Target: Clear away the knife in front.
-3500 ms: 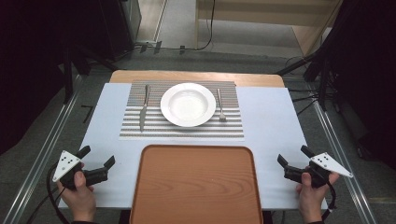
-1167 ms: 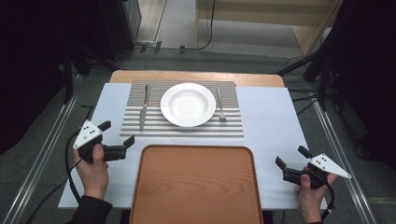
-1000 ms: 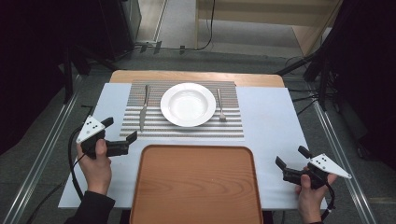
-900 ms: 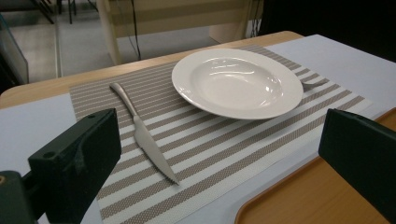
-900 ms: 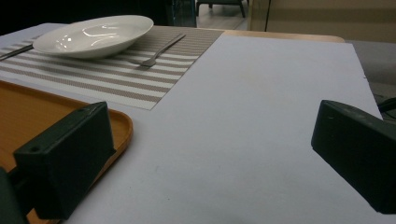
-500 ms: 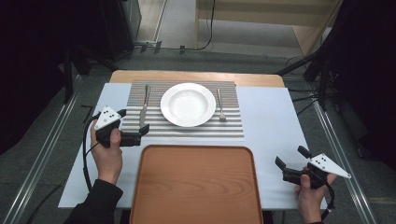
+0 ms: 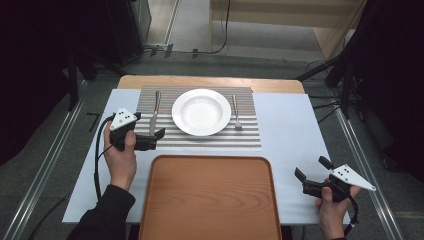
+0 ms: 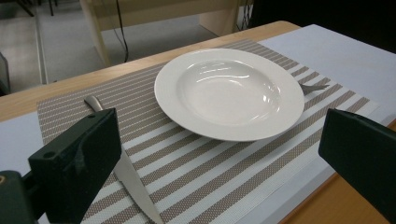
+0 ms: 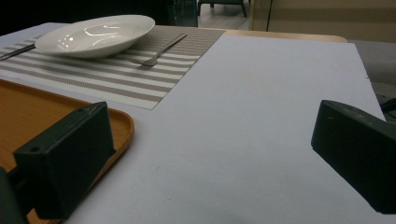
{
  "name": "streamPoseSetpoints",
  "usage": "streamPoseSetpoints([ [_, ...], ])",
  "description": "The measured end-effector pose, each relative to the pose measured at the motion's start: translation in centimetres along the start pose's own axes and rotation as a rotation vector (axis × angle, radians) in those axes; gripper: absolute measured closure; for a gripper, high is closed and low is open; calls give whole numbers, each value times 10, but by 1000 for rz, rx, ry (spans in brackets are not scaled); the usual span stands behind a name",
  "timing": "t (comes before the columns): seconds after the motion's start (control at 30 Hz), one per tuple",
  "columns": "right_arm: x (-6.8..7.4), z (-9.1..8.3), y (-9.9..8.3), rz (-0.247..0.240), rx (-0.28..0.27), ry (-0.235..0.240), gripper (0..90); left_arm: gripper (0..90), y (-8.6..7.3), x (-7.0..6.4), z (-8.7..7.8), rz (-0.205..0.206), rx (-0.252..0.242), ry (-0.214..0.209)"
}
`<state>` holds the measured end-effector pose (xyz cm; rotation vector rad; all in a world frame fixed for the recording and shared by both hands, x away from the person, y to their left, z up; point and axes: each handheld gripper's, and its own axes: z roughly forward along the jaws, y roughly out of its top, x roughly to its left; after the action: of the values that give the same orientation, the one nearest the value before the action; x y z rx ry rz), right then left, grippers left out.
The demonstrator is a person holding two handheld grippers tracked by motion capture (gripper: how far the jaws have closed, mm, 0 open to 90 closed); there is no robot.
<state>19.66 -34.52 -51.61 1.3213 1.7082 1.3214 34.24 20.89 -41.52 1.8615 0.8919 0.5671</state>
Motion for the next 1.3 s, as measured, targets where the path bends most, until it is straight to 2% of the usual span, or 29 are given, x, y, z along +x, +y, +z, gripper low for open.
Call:
streamPoseSetpoints([
  [0.27,0,0,0,-1,1,0,0,0,10,3,10,8,11,-2],
  [0.5,0,0,0,-1,1,2,0,0,13,7,21,17,36,8],
  [0.77,0,1,0,-3,2,1,0,0,16,17,34,-14,46,2],
  [1.13,0,1,0,-3,3,1,0,0,21,29,48,-33,69,11],
  [1.3,0,1,0,-4,0,1,0,0,24,37,57,-37,95,22],
])
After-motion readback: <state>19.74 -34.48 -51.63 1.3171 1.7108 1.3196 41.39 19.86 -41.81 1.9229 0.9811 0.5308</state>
